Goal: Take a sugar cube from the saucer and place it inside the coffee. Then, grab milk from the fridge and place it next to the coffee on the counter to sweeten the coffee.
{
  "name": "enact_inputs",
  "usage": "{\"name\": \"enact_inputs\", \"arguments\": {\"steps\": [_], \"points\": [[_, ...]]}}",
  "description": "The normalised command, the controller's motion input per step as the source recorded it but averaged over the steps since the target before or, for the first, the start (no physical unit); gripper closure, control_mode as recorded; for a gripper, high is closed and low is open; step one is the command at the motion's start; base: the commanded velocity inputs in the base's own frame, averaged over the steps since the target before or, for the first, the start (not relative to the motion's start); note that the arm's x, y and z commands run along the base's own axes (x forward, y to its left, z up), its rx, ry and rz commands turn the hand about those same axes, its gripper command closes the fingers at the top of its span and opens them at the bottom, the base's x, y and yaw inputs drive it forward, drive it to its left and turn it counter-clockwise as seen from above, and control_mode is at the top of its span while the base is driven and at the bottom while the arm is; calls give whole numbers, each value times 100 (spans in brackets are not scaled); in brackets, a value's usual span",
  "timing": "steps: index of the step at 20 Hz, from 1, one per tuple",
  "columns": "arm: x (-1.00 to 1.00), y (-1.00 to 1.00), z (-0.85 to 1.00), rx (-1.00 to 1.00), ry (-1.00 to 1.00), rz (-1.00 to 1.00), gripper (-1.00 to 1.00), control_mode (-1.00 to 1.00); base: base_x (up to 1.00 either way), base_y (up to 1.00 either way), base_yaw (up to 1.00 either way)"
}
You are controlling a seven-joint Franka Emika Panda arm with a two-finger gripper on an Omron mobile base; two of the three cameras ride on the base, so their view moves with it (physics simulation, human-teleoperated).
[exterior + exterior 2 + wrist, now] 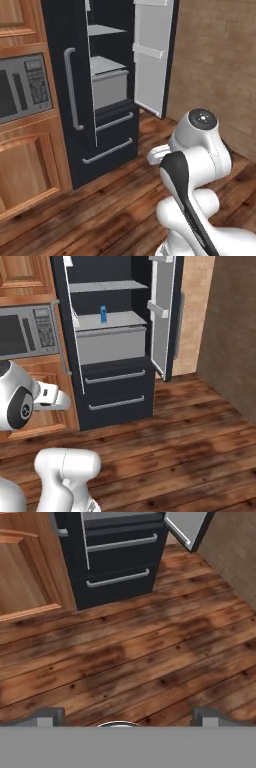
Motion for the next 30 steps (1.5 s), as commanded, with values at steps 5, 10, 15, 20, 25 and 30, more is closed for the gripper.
{"name": "enact_inputs", "arguments": {"steps": [5,10,15,20,25,30], "points": [[0,0,0,0,0,0,-100,100,100,-21,24],[0,0,0,0,0,0,-100,100,100,-55,21],[0,0,0,0,0,0,-100,100,100,-65,19],[0,0,0,0,0,0,-100,100,100,-36,27],[0,0,0,0,0,0,-100,100,100,-15,34],[0,0,0,0,0,0,-100,100,100,-18,30]]}}
